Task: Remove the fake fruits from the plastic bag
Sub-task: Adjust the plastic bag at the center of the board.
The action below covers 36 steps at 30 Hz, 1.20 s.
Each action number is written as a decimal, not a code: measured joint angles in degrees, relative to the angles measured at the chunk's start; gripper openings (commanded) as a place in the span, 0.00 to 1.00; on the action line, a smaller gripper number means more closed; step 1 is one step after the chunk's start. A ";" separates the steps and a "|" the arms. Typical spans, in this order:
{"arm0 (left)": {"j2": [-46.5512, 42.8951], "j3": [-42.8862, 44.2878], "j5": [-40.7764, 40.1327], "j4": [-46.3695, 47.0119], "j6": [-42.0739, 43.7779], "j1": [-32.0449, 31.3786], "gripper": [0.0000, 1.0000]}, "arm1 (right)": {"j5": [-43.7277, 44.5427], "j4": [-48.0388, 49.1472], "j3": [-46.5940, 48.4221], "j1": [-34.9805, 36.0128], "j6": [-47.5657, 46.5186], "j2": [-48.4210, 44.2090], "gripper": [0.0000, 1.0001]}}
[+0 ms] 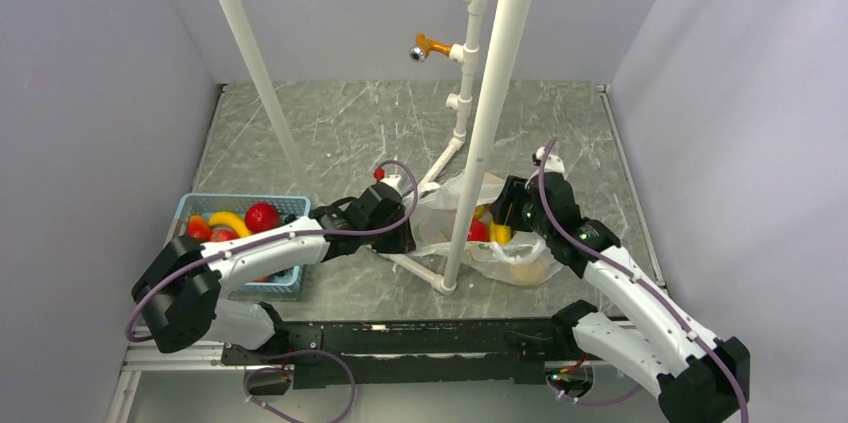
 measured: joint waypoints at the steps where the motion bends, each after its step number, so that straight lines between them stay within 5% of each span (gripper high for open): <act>1: -0.31 0.02 -0.11 -0.04 0.42 0.02 0.50 | -2.62 0.13 -0.20 0.42 -0.85 -0.92 0.65; 5: -2.25 0.17 0.20 -0.76 1.68 0.00 0.74 | -11.65 0.22 -1.31 1.68 -3.02 -3.78 0.66; 9: -6.38 1.49 0.20 -3.74 3.50 0.00 0.81 | -17.25 -0.17 -1.81 3.23 -3.39 -3.76 0.66; 18: -22.53 4.70 3.08 -8.24 5.62 -0.04 0.44 | -21.99 0.04 -3.19 4.87 -3.26 -1.27 0.57; 21: -25.64 4.70 6.29 -5.64 4.61 -0.04 0.39 | -22.05 0.39 -3.69 5.70 -2.86 0.13 0.57; 24: -25.27 4.70 9.22 -2.71 3.54 -0.04 0.51 | -22.03 1.46 -3.69 6.21 -2.45 0.90 0.56; 27: -23.98 3.52 11.04 0.07 1.77 -0.15 0.51 | -22.01 2.49 -3.69 6.43 -1.95 1.46 0.56; 32: -20.74 1.16 12.74 6.54 0.52 -0.90 0.30 | -21.99 4.48 -3.69 7.28 -0.94 2.23 0.55; 36: -13.07 3.37 9.73 10.56 1.60 -1.81 0.18 | -21.22 4.72 -3.69 8.39 -0.48 2.34 0.36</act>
